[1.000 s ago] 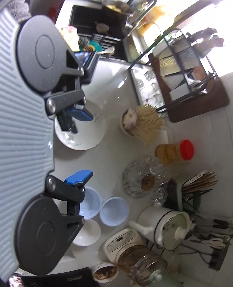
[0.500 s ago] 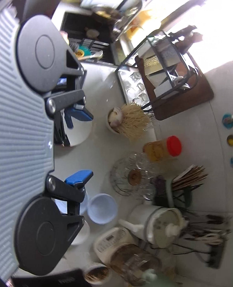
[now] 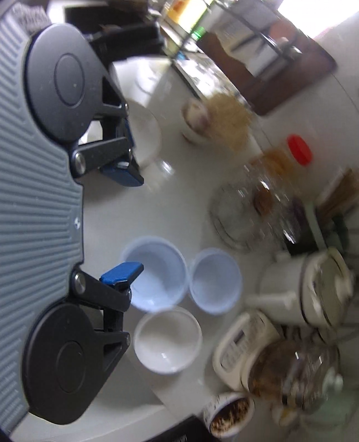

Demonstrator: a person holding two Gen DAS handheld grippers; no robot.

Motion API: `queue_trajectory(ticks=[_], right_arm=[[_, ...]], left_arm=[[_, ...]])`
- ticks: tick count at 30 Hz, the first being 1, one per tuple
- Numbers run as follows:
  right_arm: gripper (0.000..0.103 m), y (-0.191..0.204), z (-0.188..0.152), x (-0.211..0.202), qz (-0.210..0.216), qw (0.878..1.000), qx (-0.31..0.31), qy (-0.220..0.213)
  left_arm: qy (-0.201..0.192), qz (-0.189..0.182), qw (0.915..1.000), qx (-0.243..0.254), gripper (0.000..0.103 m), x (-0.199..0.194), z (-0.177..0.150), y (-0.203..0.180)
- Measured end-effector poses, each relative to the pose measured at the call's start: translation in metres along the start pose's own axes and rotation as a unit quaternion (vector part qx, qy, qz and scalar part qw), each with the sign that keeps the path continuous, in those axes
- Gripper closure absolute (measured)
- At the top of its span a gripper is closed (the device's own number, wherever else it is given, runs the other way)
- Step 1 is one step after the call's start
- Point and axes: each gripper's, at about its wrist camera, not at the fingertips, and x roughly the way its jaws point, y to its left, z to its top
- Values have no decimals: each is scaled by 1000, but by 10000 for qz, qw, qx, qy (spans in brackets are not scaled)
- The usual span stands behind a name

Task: Organize plates and bowls
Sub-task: 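Move both grippers to the nearer pale blue plastic bowl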

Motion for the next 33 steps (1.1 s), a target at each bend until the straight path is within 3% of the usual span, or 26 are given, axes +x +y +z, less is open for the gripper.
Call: queue_trajectory(ticks=[3,7,12,18,22,33], right_arm=[[40,-15,-7,6,-112,9993,205,-284],[41,-41,-9,14,-1,9948,926,-431],[41,-58,-16,24,-250,9880,1344,-717],[41,-75,-27,53,-484,9827,1680,-604],[45,-85,-33,70,-569,9775,1966,-502],[62,-97,-43,101,-492,9710,2329,-240]], left_arm=[[113,-105,9998,93,42,10,1,-9],[260,-400,9988,112,42,19,4,-20],[415,-590,9972,199,42,38,14,-31],[605,-795,9938,481,43,69,32,-42],[647,-738,9938,523,44,89,41,-44],[987,-830,9907,438,67,124,49,-50]])
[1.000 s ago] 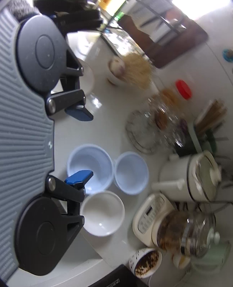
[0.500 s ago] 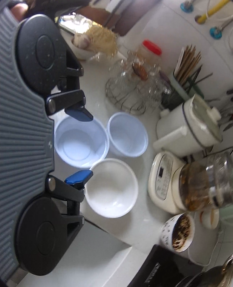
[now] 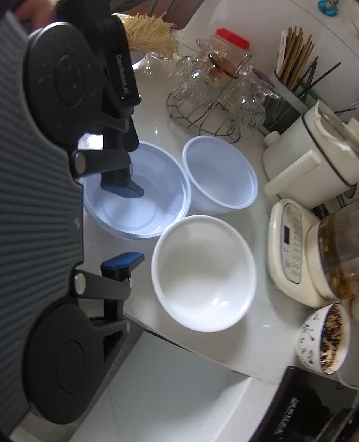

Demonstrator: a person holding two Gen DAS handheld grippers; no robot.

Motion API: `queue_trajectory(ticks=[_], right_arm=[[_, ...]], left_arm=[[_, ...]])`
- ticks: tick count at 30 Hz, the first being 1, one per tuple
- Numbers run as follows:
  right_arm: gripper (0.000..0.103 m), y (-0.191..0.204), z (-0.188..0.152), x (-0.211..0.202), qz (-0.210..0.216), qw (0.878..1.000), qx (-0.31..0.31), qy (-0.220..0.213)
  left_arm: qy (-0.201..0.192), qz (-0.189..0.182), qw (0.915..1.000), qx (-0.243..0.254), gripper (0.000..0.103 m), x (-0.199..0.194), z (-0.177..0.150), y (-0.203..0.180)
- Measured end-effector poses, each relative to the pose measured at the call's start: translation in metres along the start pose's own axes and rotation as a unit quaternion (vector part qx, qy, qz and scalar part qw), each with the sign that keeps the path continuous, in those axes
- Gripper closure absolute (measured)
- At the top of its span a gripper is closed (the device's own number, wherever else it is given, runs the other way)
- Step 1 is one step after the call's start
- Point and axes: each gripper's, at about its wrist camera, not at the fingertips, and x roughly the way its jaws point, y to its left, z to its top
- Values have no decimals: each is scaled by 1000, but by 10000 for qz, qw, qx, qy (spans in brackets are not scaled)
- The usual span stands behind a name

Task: Organize plates and bowls
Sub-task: 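Move both grippers to the nearer pale blue plastic bowl, then close both grippers on the rim of the plastic bowl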

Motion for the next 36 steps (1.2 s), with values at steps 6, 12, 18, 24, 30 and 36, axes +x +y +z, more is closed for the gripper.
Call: queue_trajectory(ticks=[6,12,18,24,30,36], right_arm=[[73,-5,0,8,-1,9999,94,60],[91,-9,1,12,95,9997,134,179],[93,-3,0,7,229,9995,-39,202],[93,13,0,2,469,9982,-317,216],[94,35,-5,7,732,9947,-632,349],[93,51,-11,17,830,9908,-941,508]], left_arm=[[114,-166,9998,30,86,8,2,-2],[95,-199,9997,39,96,4,0,-6],[7,-219,9998,-22,97,-9,-4,0],[-204,-147,9995,-165,97,-34,-10,9],[-426,104,9986,-299,97,-58,-20,27],[-497,307,9976,-383,97,-66,-23,44]])
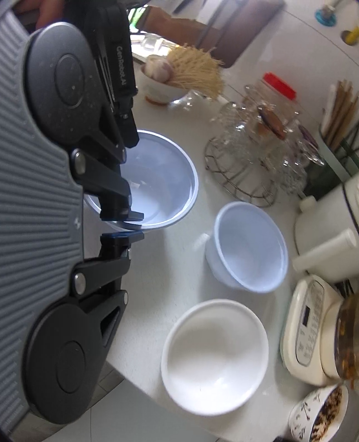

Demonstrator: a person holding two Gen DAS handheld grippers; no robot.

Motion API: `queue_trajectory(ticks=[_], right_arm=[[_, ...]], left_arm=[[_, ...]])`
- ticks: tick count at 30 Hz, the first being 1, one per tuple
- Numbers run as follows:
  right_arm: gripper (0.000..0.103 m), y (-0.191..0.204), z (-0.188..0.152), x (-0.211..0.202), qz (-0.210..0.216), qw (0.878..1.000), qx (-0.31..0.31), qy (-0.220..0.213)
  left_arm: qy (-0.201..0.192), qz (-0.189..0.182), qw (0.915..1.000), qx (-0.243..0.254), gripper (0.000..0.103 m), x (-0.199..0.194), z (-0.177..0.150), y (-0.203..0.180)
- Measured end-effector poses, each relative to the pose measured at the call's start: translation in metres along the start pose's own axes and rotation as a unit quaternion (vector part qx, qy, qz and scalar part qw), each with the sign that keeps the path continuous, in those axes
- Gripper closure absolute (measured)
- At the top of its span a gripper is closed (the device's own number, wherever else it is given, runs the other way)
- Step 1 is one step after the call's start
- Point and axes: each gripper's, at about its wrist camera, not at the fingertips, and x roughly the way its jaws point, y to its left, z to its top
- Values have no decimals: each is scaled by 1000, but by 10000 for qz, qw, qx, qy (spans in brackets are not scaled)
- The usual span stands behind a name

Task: Organize plates and bowls
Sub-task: 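Close both grippers on the rim of the plastic bowl, then carry the plastic bowl with both grippers toward the plate stack and lower it, then open both grippers and lift them off the plastic bowl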

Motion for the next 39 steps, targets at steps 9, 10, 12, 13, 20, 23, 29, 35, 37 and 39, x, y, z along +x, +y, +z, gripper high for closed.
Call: queue_trajectory(ticks=[9,10,12,13,20,23,29,35,37,39], right_arm=[[92,3,-5,16,-59,9997,-59,222],[92,2,-5,17,-35,9997,-30,237],[91,1,-6,18,-11,9996,-20,267],[91,0,-6,17,-6,9996,-7,278],[89,-7,-3,13,36,9995,128,283],[88,-7,-3,11,22,9996,93,275],[55,-9,-7,-3,43,10000,-50,63],[55,-7,-11,-22,32,9993,-336,-130],[55,-6,-13,-31,24,9988,-420,-258],[56,-6,-15,-43,-28,9979,-455,-470]], left_arm=[[96,159,9998,43,97,9,-4,8],[94,178,9998,62,97,10,-4,8],[101,182,9998,53,97,11,-4,8],[104,161,9998,33,97,12,-4,8],[9,355,9993,141,93,4,-2,0],[-77,479,9987,132,79,-4,-3,0],[-322,661,9972,164,78,-26,-9,-7],[-623,802,9944,288,78,-50,-22,-21],[-713,852,9931,366,78,-60,-27,-28],[-812,879,9919,436,78,-71,-35,-34]])
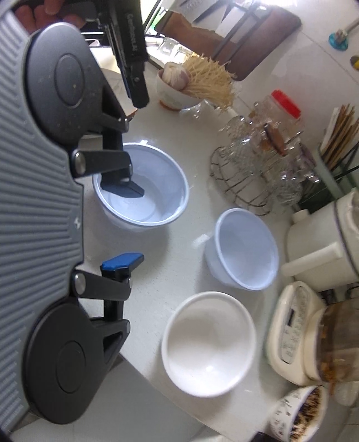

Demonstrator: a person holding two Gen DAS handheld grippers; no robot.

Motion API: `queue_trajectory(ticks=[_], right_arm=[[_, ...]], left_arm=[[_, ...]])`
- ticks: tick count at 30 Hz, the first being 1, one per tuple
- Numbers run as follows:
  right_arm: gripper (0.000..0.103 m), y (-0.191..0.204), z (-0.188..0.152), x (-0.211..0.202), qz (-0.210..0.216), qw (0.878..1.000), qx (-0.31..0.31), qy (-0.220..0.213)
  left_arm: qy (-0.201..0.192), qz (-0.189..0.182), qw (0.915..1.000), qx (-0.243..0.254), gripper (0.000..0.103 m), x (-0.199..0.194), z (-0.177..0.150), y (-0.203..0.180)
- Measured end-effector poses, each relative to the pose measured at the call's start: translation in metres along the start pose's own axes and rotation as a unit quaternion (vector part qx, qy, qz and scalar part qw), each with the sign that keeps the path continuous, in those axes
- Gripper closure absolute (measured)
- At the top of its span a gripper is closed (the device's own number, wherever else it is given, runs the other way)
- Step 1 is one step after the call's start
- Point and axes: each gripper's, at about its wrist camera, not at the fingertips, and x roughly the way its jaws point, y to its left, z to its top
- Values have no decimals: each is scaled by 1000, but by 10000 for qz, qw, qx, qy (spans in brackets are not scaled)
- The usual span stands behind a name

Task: Organize plates and bowls
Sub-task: 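Open both grippers and lift them off the plastic bowl, then move both grippers to the other plastic bowl by the tea maker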

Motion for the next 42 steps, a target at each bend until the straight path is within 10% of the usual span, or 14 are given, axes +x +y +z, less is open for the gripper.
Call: queue_trajectory(ticks=[24,42], right_arm=[[55,40,-4,-116,97,9904,-559,-1260],[55,87,-25,-135,-285,9842,-530,-1664]], left_arm=[[-908,-122,9937,640,77,-112,-4,-39],[-970,-693,9885,934,65,-124,-12,-9]])
